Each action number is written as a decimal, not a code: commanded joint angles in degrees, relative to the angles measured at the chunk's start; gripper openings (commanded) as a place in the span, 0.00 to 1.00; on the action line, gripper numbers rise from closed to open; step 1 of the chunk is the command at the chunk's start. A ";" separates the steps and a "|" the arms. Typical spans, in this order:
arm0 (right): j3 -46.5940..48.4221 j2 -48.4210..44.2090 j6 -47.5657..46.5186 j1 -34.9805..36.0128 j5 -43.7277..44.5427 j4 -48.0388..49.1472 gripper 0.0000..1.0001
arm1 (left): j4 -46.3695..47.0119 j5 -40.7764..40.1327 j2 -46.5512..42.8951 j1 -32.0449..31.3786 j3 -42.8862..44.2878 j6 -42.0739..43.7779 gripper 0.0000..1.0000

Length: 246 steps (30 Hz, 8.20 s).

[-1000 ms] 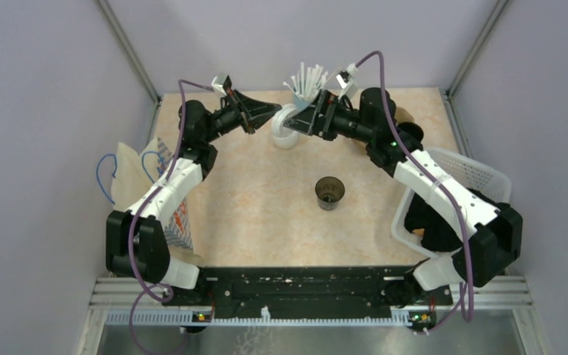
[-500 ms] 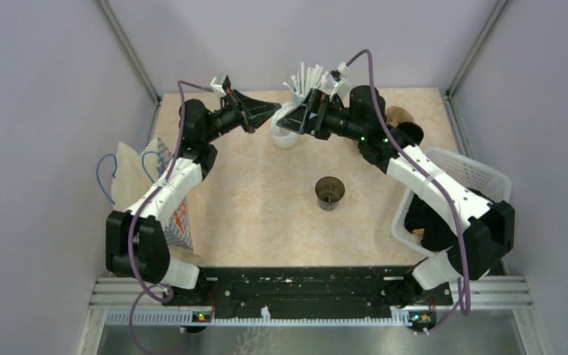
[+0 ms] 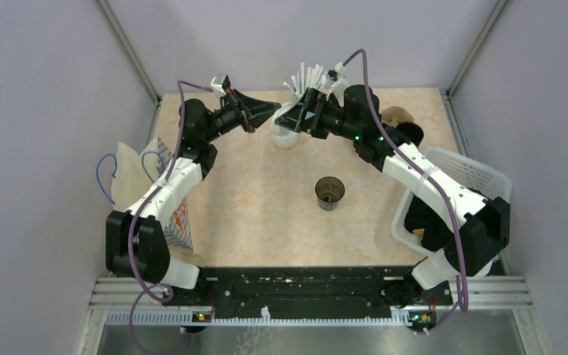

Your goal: Pack the takeout coffee

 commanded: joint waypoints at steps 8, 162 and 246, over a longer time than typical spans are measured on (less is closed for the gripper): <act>2.31 -0.73 -0.43 0.80 2.46 2.38 0.93 | 0.42 0.29 -0.83 -0.28 1.84 -0.03 0.00; 14.42 8.27 -29.65 -10.71 7.85 -51.40 0.96 | -48.11 5.26 3.10 -0.46 4.47 47.81 0.87; 6.59 -3.06 -19.83 -7.77 2.25 -50.59 0.00 | -37.38 -32.06 -7.95 -43.17 0.77 128.40 0.53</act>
